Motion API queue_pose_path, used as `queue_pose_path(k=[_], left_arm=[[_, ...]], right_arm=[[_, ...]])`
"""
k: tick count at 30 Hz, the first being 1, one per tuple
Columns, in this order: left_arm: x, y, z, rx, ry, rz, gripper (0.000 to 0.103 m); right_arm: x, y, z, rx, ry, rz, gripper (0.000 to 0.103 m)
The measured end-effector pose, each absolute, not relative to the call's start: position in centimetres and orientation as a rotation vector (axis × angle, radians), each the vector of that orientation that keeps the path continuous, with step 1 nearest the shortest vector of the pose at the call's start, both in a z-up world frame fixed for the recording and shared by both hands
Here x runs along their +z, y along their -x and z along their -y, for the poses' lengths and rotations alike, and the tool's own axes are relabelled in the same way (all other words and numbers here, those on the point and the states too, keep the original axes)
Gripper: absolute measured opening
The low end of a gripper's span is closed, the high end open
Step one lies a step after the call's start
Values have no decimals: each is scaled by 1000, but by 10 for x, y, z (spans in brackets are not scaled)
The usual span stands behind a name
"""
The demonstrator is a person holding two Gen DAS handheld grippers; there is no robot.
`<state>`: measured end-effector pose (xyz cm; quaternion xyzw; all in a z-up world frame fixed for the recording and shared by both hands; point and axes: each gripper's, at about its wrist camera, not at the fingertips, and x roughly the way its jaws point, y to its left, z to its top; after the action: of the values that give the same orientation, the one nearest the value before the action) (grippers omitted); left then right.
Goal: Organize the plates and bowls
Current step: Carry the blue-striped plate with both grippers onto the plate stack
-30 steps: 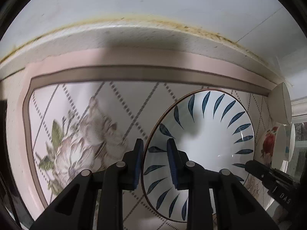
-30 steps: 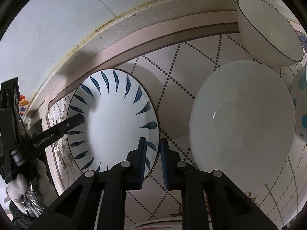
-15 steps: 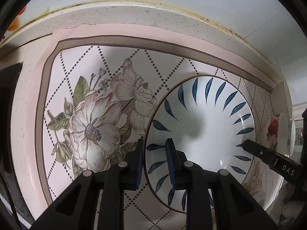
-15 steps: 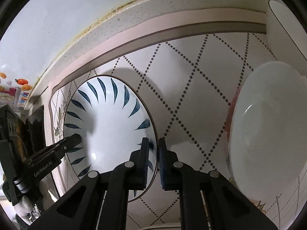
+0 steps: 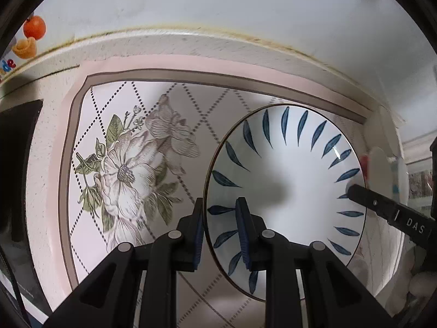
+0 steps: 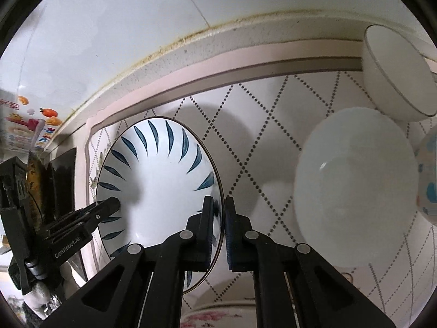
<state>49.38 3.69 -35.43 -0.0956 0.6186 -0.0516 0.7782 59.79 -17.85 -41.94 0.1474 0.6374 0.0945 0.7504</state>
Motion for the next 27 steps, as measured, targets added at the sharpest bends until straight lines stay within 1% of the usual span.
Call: queue_pose_path(k=[5,12,20,27], left_arm=[[-327,-466,-21,-139,205,-1307,20],[-297,-423,4,-175,192,-1279,20],[-306,-375,37,-200,182,-1309,20],[-329,-348,59,-195,167,-1364,20]], right_arm=[[-395,-577,198,228,-315,-1365,9],[-364,-527,227,262,-301,-1339,9],[-356,-463,261,270,-279,-1353,9],[-377,-427,284,264,-271,-1394,9]])
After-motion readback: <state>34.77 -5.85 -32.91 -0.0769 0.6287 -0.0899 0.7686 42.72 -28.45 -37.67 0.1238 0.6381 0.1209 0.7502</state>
